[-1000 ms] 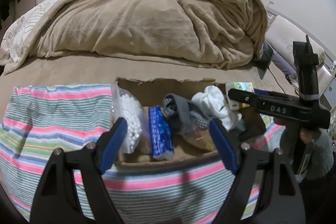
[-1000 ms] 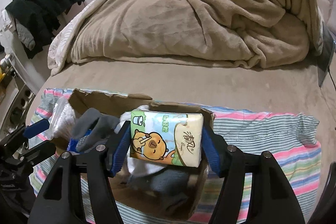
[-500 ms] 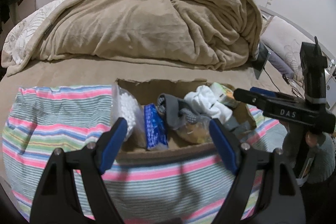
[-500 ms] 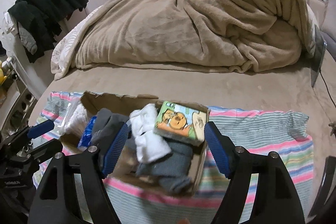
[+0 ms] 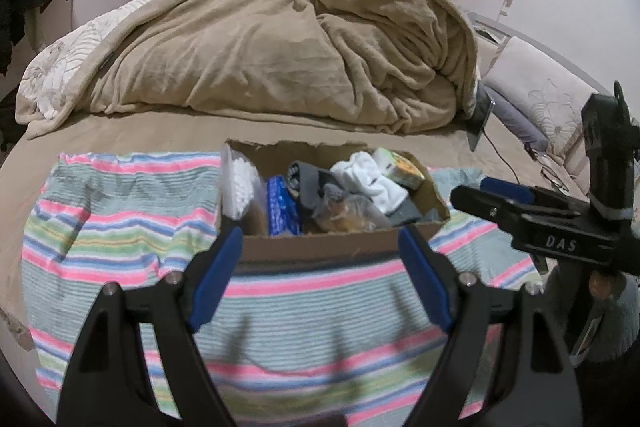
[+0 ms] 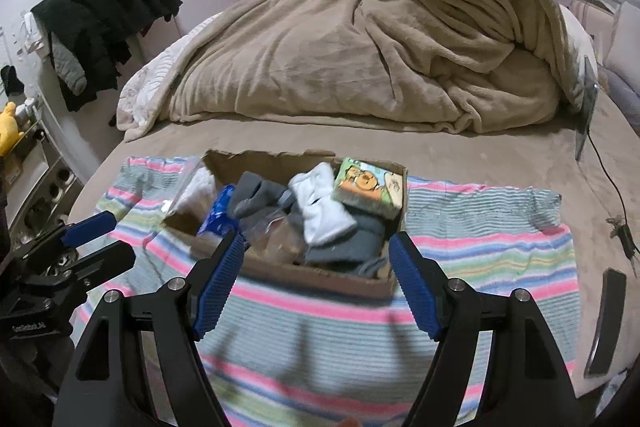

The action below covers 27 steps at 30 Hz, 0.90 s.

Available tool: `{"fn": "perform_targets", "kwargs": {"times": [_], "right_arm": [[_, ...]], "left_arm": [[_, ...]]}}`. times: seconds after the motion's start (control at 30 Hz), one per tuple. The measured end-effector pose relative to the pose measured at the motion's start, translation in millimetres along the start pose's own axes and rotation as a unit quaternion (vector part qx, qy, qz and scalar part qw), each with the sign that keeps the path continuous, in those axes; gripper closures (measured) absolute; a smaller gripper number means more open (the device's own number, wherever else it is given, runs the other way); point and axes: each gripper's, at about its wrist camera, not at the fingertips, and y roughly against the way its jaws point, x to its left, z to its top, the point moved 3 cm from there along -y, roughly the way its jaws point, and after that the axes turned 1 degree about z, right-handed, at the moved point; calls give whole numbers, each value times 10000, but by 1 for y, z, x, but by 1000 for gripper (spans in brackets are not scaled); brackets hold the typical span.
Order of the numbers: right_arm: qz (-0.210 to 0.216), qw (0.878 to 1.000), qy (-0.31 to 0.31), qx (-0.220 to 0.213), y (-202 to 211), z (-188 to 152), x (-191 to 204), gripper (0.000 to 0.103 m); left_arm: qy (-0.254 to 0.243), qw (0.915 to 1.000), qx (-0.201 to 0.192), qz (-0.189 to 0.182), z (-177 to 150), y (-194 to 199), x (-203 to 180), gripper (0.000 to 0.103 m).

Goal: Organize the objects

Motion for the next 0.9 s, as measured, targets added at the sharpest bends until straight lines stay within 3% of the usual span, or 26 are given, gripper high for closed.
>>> {"fn": "perform_targets", "kwargs": {"times": [0.9], "right_arm": [[-36,9999,87,-85,78,-68,49,25]], "left_arm": [[-61,9999,-11,119,-61,79,-16,21]]}}
